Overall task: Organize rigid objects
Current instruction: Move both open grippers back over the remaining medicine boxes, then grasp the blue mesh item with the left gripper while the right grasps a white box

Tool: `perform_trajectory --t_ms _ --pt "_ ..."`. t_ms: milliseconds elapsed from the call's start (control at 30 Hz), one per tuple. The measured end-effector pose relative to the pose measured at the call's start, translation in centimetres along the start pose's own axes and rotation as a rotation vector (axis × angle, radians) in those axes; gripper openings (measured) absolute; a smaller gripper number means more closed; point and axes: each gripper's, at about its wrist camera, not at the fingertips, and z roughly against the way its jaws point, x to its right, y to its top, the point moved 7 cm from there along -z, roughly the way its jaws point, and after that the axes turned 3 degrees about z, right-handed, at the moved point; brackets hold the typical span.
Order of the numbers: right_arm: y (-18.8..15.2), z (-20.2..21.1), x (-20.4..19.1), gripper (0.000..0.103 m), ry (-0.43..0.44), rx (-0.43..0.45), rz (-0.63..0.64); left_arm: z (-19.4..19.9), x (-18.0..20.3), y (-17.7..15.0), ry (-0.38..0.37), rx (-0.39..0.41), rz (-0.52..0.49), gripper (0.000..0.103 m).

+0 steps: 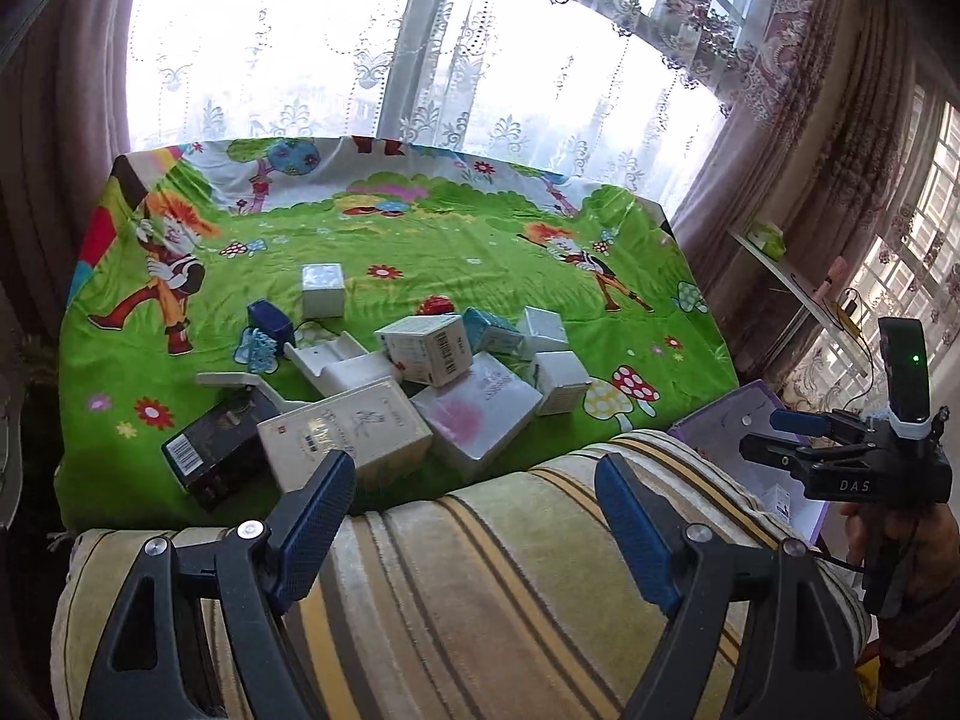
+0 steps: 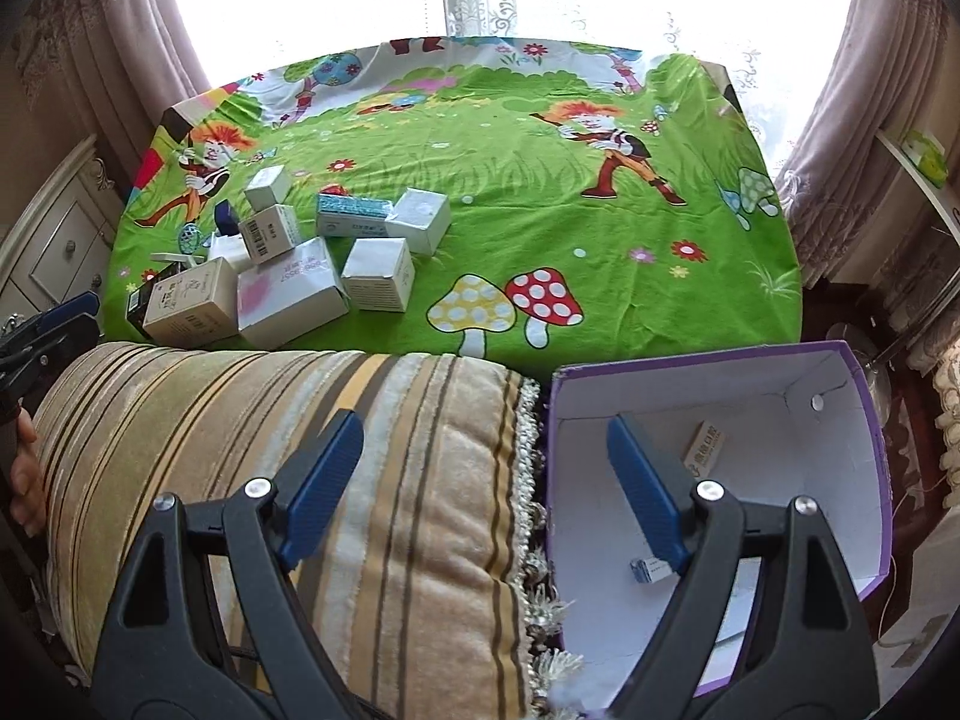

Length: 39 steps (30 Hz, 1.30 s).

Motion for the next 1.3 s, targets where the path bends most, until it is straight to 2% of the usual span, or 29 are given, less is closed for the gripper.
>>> perform_trajectory --t_ms 267,567,767,1000,1167,1300 --pt "1.6 -1.8 -2.8 0.086 0.042 -0.018 0.054 -0.1 -3.7 0.2 0.02 -0.02 0.077 0.082" --pt "2.6 -4.0 -5.1 0.085 0.058 -0.061 0.109 -1.5 -6.2 1.9 0.053 -0.047 0.097 0.073" --pt "3.6 -5.3 -5.6 0.085 0.063 -0.079 0.102 -3.3 -8.7 4.0 0.124 -0.073 0.108 0.068" --pt "5.5 -7.8 -5.9 0.085 0.107 -0.103 0.031 -7.3 -11.2 5.2 0.2 -0.168 0.103 0.065" --pt "7.0 -9.8 -5.7 0.085 0.105 -0.105 -0.032 -9.9 -12.6 5.6 0.26 -0.219 0.084 0.059" --pt "8.0 -11.4 -5.8 0.085 0.074 -0.116 -0.03 -11.6 -13.4 5.5 0.301 -0.247 0.051 0.055"
